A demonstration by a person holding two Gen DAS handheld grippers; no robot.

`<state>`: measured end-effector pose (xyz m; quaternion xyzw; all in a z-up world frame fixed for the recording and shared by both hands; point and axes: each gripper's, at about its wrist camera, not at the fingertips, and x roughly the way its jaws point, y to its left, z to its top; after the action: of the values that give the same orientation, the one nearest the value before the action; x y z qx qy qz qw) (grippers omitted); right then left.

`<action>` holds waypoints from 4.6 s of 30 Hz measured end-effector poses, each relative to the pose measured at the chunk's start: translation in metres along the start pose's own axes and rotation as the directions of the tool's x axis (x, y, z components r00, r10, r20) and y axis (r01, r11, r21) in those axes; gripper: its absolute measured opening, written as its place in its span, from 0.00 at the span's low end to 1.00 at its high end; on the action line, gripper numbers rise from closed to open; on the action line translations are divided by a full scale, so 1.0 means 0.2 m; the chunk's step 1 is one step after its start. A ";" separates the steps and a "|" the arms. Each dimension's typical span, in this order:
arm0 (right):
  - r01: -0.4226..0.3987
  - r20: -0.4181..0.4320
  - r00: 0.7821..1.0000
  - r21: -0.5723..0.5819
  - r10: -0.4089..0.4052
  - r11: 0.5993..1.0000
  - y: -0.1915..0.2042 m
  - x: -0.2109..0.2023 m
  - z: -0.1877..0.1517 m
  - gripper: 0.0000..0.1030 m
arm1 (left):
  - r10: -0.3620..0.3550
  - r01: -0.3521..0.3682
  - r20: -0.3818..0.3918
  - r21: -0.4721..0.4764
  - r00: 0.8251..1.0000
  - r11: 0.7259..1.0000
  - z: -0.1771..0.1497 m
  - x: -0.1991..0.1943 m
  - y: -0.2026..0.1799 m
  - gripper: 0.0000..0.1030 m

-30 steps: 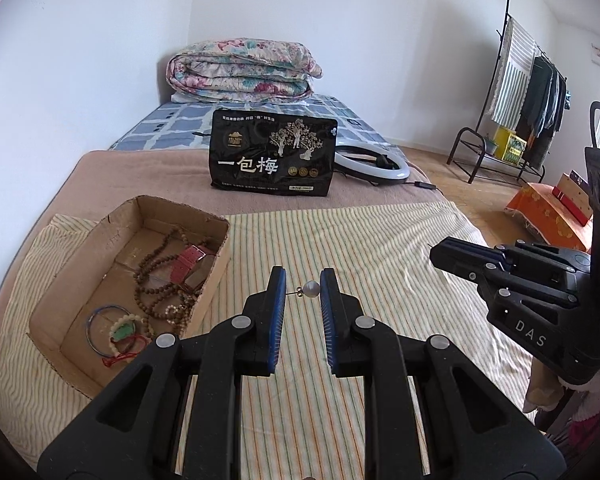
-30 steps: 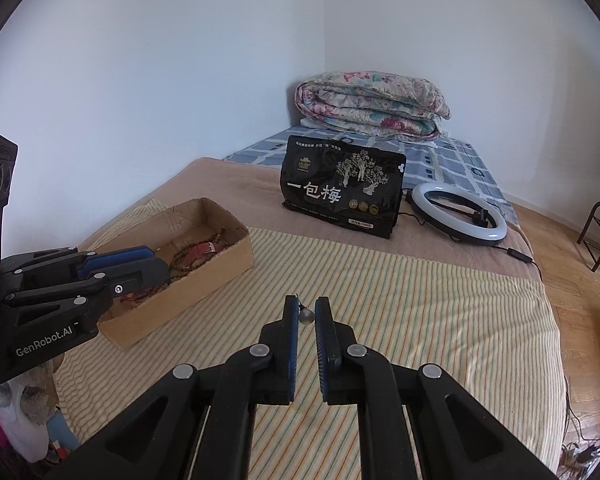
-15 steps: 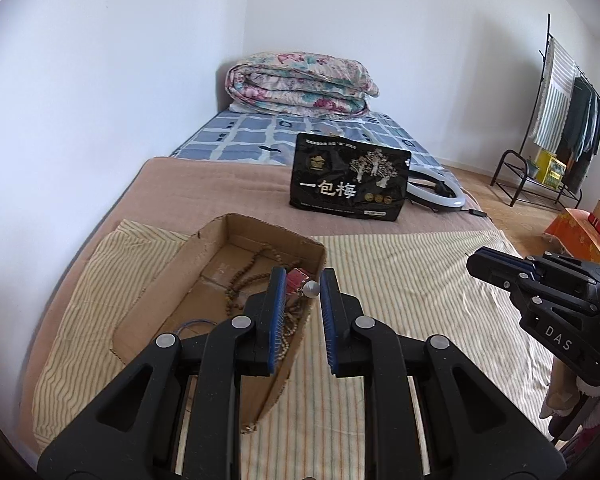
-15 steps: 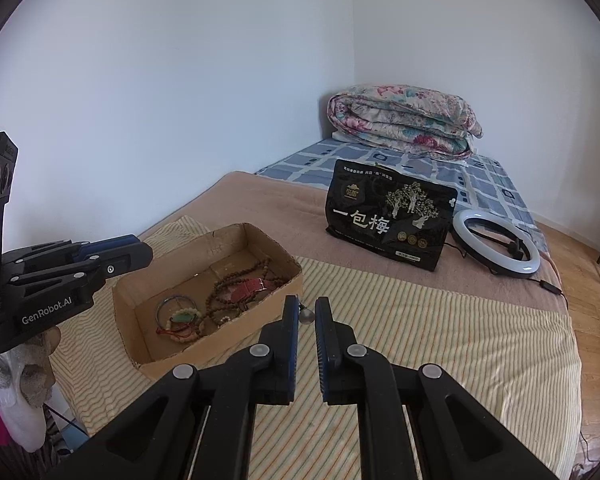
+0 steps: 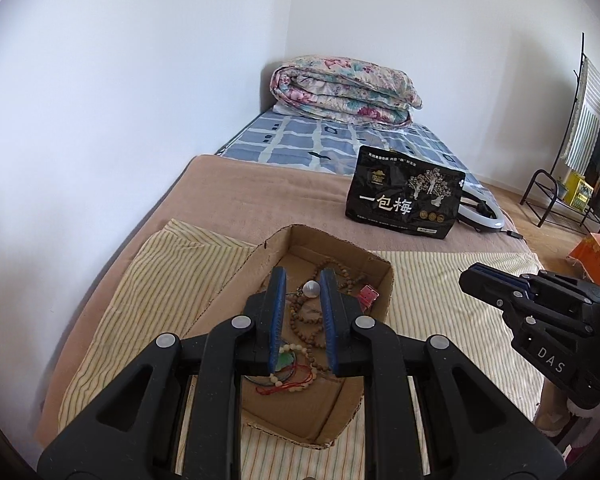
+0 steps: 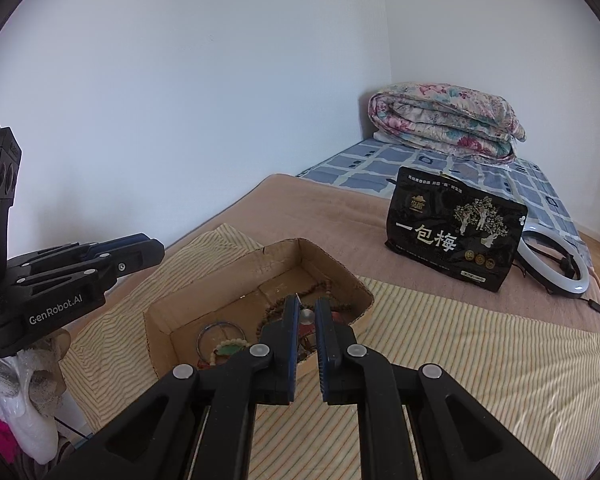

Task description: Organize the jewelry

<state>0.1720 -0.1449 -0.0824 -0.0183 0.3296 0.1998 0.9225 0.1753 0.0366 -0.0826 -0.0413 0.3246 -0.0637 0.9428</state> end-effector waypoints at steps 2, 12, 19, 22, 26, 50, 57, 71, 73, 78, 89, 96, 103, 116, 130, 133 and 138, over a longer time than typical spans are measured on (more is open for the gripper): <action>-0.009 -0.003 1.000 0.000 0.009 1.000 0.01 0.04 0.00 0.06 | 0.007 -0.007 -0.010 -0.007 1.000 1.000 -0.01 0.02 0.03 0.16; -0.038 -0.042 0.998 0.017 0.039 0.999 0.01 0.23 0.00 0.06 | 0.036 -0.037 -0.078 -0.012 0.996 0.999 -0.06 0.13 0.09 0.16; -0.045 -0.070 0.996 0.010 0.045 0.999 0.03 0.35 0.00 0.06 | 0.038 -0.036 -0.105 0.013 0.994 0.999 -0.08 0.18 0.05 0.16; -0.046 -0.078 0.996 0.014 0.047 0.999 0.03 0.39 0.00 0.06 | 0.040 -0.038 -0.114 0.021 0.993 0.999 -0.09 0.19 0.05 0.16; -0.047 -0.088 0.995 0.012 0.047 0.999 0.04 0.43 0.00 0.06 | 0.041 -0.040 -0.126 0.017 0.991 0.999 -0.10 0.21 0.06 0.16; 0.027 -0.041 0.999 0.025 -0.026 0.999 0.03 0.36 0.02 0.73 | 0.064 -0.065 -0.136 -0.003 0.989 0.998 -0.09 0.22 0.08 0.54; 0.051 -0.024 0.998 0.032 -0.051 0.998 0.02 0.33 0.04 0.89 | 0.069 -0.071 -0.118 -0.013 0.991 0.997 -0.08 0.19 0.08 0.66; 0.095 0.031 0.995 0.034 -0.096 0.995 0.01 0.12 0.08 0.99 | 0.073 -0.073 -0.061 0.001 0.995 0.997 -0.05 0.05 0.02 0.66; 0.109 0.049 0.993 0.034 -0.111 0.993 0.00 0.09 0.08 1.00 | 0.072 -0.072 -0.050 0.009 0.996 0.997 -0.04 0.02 0.00 0.66; 0.128 0.071 0.989 0.029 -0.130 0.991 -0.01 0.00 0.08 1.00 | 0.071 -0.070 -0.023 0.034 0.997 0.997 -0.04 -0.05 -0.04 0.66; 0.158 0.107 0.981 0.030 -0.160 0.987 -0.05 -0.20 0.05 1.00 | 0.062 -0.063 0.032 0.037 0.998 0.997 -0.05 -0.21 -0.07 0.70; 0.173 0.110 0.978 0.023 -0.174 0.985 -0.05 -0.31 -0.02 1.00 | 0.064 -0.068 0.074 0.052 0.995 0.996 -0.07 -0.32 -0.12 0.80; 0.208 0.120 0.971 -0.002 -0.206 0.978 -0.03 -0.39 -0.09 1.00 | 0.055 -0.059 0.073 0.052 0.996 0.997 -0.11 -0.37 -0.14 0.84; 0.222 0.106 0.970 -0.023 -0.218 0.975 -0.02 -0.42 -0.16 1.00 | 0.090 -0.101 0.129 0.081 0.988 0.992 -0.14 -0.44 -0.19 0.98; 0.234 0.089 0.969 -0.034 -0.230 0.972 -0.04 -0.40 -0.18 1.00 | 0.122 -0.132 0.108 0.087 0.987 0.987 -0.15 -0.41 -0.19 0.99; 0.232 0.087 0.970 -0.033 -0.229 0.972 -0.04 -0.39 -0.19 1.00 | 0.123 -0.132 0.107 0.086 0.987 0.987 -0.15 -0.41 -0.19 0.99; 0.231 0.086 0.970 -0.032 -0.228 0.972 -0.05 -0.39 -0.19 1.00 | 0.121 -0.131 0.108 0.088 0.987 0.987 -0.15 -0.41 -0.19 0.99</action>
<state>0.0981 -0.1883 -0.0642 -0.0675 0.2830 0.0993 0.9516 0.0901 0.0102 -0.0521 0.0210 0.2743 -0.0170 0.9613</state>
